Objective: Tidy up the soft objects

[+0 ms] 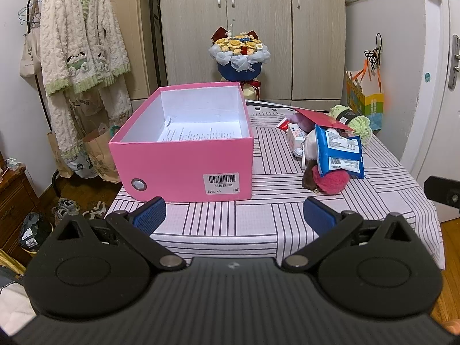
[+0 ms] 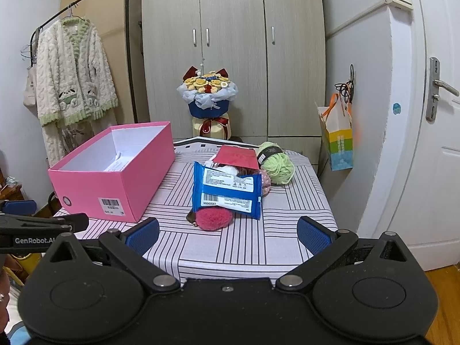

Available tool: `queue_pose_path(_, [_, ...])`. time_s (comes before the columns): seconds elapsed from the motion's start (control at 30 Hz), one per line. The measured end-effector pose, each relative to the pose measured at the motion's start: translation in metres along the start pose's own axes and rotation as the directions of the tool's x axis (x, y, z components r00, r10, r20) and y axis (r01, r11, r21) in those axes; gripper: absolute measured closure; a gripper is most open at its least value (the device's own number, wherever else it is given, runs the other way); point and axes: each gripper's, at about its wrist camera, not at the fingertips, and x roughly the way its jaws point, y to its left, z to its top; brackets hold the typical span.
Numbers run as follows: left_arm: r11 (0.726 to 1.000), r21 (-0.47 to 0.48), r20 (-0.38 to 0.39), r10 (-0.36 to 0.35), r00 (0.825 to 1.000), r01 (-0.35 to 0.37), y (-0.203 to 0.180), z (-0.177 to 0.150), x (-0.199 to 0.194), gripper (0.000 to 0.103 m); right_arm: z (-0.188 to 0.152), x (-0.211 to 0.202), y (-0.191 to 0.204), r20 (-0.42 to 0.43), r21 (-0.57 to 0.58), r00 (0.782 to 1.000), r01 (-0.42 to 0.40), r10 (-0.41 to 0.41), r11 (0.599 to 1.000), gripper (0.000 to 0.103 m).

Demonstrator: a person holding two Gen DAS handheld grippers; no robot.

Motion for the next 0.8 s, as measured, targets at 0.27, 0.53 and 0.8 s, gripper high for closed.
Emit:
queue_pose_path(0.27, [1.000, -0.005, 0.066, 0.000, 0.998, 0.000, -0.001, 0.008, 0.002, 0.000, 0.006, 0.000, -0.010, 0.082, -0.022, 0.989, -0.118, 0.120, 0.993, 0.000])
queue_pose_path(0.53, [0.988, -0.065, 0.135, -0.130, 0.982, 0.139, -0.006, 0.022, 0.031, 0.000, 0.000, 0.033, -0.026, 0.174, -0.080, 0.973, -0.140, 0.152, 0.987, 0.000])
queue_pose_path(0.8, [0.969, -0.002, 0.163, -0.244, 0.956, 0.248, -0.041, 0.041, 0.068, 0.004, 0.001, 0.098, -0.056, 0.106, -0.020, 0.964, -0.242, 0.243, 0.970, 0.000])
